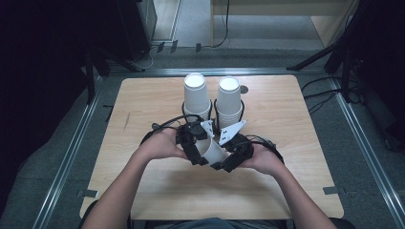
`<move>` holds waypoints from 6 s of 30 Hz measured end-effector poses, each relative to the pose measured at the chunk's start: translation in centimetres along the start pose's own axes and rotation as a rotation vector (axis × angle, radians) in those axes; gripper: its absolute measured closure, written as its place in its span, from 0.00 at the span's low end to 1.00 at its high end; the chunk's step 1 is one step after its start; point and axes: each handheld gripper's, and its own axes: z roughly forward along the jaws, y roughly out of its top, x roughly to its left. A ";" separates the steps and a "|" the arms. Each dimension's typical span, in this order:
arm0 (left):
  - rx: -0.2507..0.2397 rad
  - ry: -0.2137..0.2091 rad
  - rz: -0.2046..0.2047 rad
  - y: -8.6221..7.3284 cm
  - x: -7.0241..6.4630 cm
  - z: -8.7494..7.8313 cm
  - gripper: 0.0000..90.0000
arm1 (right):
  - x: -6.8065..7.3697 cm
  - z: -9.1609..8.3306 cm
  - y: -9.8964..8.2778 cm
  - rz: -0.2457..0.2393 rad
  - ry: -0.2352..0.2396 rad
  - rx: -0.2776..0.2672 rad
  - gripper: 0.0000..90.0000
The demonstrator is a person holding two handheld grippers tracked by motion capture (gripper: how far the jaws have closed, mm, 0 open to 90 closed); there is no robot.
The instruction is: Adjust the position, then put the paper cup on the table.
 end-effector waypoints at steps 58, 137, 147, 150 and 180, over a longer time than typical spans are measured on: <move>-0.553 -0.051 -0.220 -2.2 0.0 -1.2 0.00 | -0.2 -3.8 -0.3 0.067 -0.017 -0.196 0.24; -0.430 0.087 -0.324 -9.0 0.7 -4.1 0.13 | -4.1 -6.5 -4.0 0.305 -0.312 -0.061 0.18; -0.442 0.113 -0.347 -11.5 1.5 -4.7 0.13 | -4.6 -6.4 -4.2 0.301 -0.313 -0.059 0.20; -0.421 0.135 -0.354 -12.0 1.8 -4.9 0.13 | -4.6 -6.2 -4.4 0.307 -0.317 -0.050 0.19; -0.383 0.229 -0.509 -16.2 6.0 -5.8 0.12 | -3.8 -5.3 -4.6 0.263 -0.281 -0.040 0.20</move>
